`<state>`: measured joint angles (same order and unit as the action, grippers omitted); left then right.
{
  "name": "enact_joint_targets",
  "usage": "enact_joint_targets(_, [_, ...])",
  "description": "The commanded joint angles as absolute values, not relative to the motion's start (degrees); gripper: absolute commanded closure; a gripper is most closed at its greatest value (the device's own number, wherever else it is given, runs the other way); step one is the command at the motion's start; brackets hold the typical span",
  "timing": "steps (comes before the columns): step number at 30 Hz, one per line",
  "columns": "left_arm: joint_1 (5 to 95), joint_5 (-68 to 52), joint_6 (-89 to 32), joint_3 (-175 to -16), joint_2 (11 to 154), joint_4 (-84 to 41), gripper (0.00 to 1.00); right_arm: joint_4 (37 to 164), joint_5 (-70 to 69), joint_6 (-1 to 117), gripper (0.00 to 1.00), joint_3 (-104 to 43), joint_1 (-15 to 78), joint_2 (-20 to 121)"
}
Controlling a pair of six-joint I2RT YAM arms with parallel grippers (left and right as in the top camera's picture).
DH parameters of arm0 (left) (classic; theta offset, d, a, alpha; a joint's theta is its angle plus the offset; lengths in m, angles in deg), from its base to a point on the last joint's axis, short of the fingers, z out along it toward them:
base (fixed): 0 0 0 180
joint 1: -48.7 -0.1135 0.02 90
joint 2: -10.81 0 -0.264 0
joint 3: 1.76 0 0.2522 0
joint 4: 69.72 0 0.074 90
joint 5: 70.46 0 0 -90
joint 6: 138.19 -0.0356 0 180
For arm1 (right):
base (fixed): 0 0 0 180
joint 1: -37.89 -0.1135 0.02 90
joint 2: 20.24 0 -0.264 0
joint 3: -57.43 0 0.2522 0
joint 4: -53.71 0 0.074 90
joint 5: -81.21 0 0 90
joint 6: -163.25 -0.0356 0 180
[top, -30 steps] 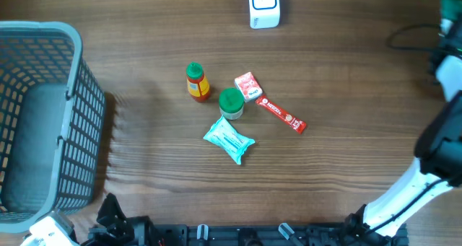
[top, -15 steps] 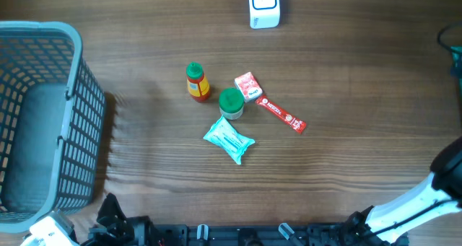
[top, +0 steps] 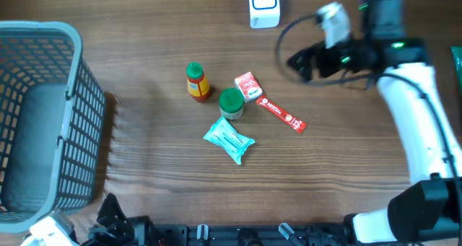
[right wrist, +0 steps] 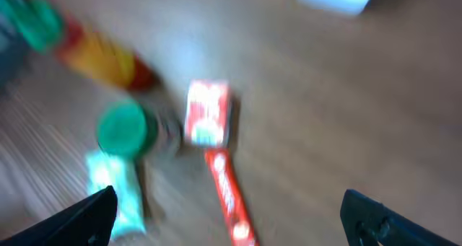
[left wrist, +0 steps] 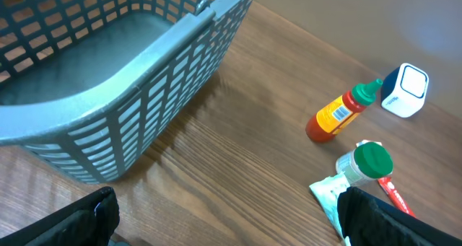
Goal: Scan the item barcode
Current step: 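Reach the right gripper to the red Nestle stick and grasp it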
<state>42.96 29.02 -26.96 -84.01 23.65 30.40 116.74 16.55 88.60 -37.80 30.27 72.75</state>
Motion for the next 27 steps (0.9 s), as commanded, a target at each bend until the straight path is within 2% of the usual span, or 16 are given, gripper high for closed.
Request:
enact_joint_targets(1, [42.57, 28.56, -28.07, -84.2, 23.17, 30.25, 0.0, 114.14, 1.84, 92.03, 0.05, -29.61, 22.93, 73.32])
enact_joint_targets(3, [42.57, 28.56, -28.07, -84.2, 23.17, 30.25, 0.0, 109.4, 1.58, 93.83, 0.08, -23.42, 21.11, 73.32])
enact_joint_targets(5, [42.57, 28.56, -28.07, -84.2, 23.17, 30.25, 0.0, 101.33, 2.81, 93.7, 0.24, -16.03, 20.7, 73.32])
enact_joint_targets(6, [42.57, 28.56, -28.07, -84.2, 23.17, 30.25, 0.0, 97.58, 3.88, 93.17, 0.39, -13.26, 20.7, 73.32])
enact_joint_targets(8, [42.57, 28.56, -28.07, -84.2, 23.17, 30.25, 0.0, 93.2, 5.25, 90.5, 0.54, -10.51, 20.68, 73.32])
enact_joint_targets(10, [42.57, 28.56, -28.07, -84.2, 23.17, 30.25, 0.0, 90.52, 5.47, 89.52, 0.56, -8.89, 20.13, 73.32])
enact_joint_targets(13, [42.57, 28.56, -28.07, -84.2, 23.17, 30.25, 0.0, 87.61, 3.18, 89.61, 0.46, -7.4, 17.38, 73.52])
enact_joint_targets(15, [42.57, 28.56, -28.07, -84.2, 23.17, 30.25, 0.0, 87.35, -2.96, 89.76, 0.46, -7.2, 15.47, 75.64])
enact_joint_targets(17, [42.57, 28.56, -28.07, -84.2, 23.17, 30.25, 0.0, 86.34, -3.51, 89.83, 0.46, -7.2, 14.69, 78.37])
enact_joint_targets(21, [42.57, 28.56, -28.07, -84.2, 23.17, 30.25, 0.0, 86.32, -9.24, 89.7, 0.53, -7.2, 14.69, 83.29])
enact_joint_targets(23, [42.57, 28.56, -28.07, -84.2, 23.17, 30.25, 0.0, 86.73, -8.98, 89.72, 0.62, -7.2, 14.69, 84.99])
enact_joint_targets(25, [42.57, 28.56, -28.07, -84.2, 23.17, 30.25, 0.0, 87.61, -8.73, 88.76, 0.87, -7.2, 14.69, 85.74])
enact_joint_targets(27, [42.57, 28.56, -28.07, -84.2, 23.17, 30.25, 0.0, 88.99, -6.55, 83.86, 0.96, -7.82, 14.71, 85.43])
